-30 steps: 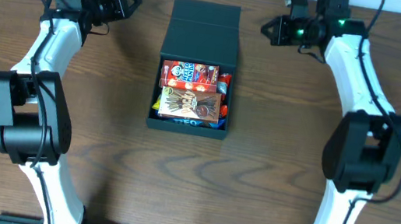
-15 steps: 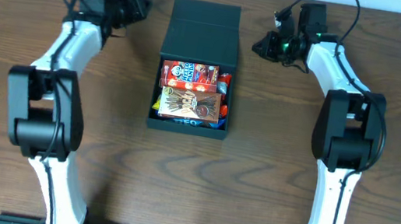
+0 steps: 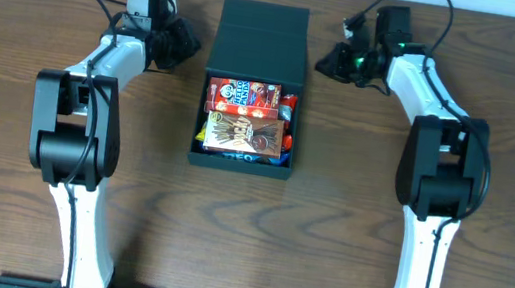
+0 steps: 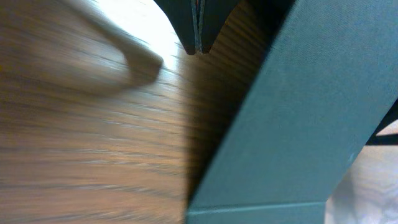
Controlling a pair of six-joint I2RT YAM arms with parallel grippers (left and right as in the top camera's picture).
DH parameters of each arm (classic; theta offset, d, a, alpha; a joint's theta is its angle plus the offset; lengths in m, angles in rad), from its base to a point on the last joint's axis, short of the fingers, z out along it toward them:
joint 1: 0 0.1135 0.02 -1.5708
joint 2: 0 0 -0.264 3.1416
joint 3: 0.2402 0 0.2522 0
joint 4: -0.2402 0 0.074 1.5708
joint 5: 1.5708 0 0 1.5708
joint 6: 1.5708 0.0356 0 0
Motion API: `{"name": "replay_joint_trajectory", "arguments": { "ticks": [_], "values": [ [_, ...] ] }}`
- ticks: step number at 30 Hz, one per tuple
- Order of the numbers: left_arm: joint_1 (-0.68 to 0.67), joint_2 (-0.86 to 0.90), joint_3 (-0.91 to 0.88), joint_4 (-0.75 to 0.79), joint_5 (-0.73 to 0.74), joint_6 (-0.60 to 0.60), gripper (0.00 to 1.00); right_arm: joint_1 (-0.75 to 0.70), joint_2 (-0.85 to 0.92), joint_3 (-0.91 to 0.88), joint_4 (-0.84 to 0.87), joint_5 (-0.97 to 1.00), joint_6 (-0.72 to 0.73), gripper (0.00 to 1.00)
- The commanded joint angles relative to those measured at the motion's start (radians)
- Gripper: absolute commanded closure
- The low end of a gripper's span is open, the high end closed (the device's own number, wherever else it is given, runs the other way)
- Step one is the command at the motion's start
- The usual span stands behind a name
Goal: Pack container
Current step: 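Raise both grippers and move them beside the upright black lid, then push the upright lid forward with both grippers to close it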
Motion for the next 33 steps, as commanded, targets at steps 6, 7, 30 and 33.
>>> {"name": "replay_joint_trajectory", "arguments": {
  "ticks": [6, 7, 30, 33],
  "values": [
    [-0.033, 0.011, 0.023, -0.032, -0.021, -0.006, 0.94, 0.035, 0.039, -0.002, 0.056, -0.096, 0.012, 0.98],
    [-0.038, 0.011, 0.023, -0.032, -0.021, -0.001, 0.94, 0.037, 0.039, -0.002, 0.064, -0.110, 0.012, 0.98],
    [-0.050, 0.010, 0.028, 0.142, 0.267, 0.035, 0.94, 0.032, 0.039, 0.008, 0.164, -0.564, -0.083, 0.98],
    [-0.027, 0.009, 0.039, 0.144, 0.318, 0.035, 0.94, 0.028, 0.038, 0.024, 0.164, -0.599, -0.082, 0.99]
  ]
}}
